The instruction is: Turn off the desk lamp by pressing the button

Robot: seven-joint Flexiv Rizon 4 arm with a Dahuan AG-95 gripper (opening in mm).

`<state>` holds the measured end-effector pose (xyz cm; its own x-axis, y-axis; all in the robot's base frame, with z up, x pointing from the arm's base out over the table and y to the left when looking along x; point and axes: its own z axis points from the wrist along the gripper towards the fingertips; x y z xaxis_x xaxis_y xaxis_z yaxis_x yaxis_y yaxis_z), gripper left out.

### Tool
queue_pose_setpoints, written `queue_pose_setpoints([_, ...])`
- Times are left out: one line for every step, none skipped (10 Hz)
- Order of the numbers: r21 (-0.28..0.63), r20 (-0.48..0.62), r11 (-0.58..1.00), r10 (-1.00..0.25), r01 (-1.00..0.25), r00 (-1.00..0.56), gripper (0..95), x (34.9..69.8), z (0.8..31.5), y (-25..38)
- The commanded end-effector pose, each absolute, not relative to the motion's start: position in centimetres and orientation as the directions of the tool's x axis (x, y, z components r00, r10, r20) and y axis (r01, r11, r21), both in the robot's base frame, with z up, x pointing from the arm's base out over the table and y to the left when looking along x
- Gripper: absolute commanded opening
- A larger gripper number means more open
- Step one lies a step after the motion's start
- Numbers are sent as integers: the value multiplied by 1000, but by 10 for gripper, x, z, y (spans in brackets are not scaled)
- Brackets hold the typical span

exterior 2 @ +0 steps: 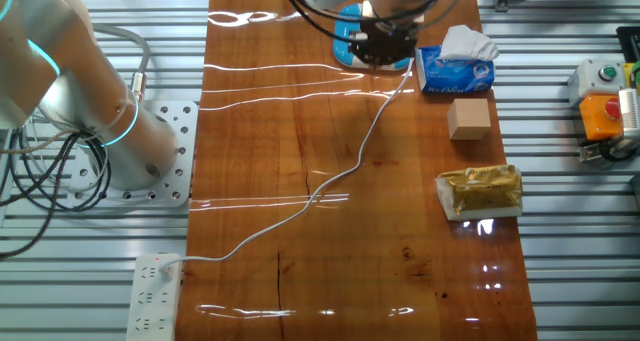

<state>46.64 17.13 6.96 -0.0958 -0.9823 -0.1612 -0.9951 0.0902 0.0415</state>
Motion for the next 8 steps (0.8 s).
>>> queue_pose_setpoints([36,-152,98,-983,-995,-103,0,464,66,193])
queue_pose_setpoints([36,-152,100,-983,-994,-104,0,462,64,195])
queue_pose_setpoints([35,-152,101,-983,-994,-105,0,459,62,196])
queue_pose_setpoints([36,-152,103,-983,-994,-107,0,455,62,197])
queue_pose_setpoints([35,-151,104,-983,-994,-109,0,453,61,198])
queue_pose_setpoints([36,-153,105,-982,-994,-110,0,450,59,200])
queue_pose_setpoints([33,-151,106,-982,-994,-110,0,447,58,202])
queue_pose_setpoints([33,-150,109,-982,-994,-112,0,447,57,204])
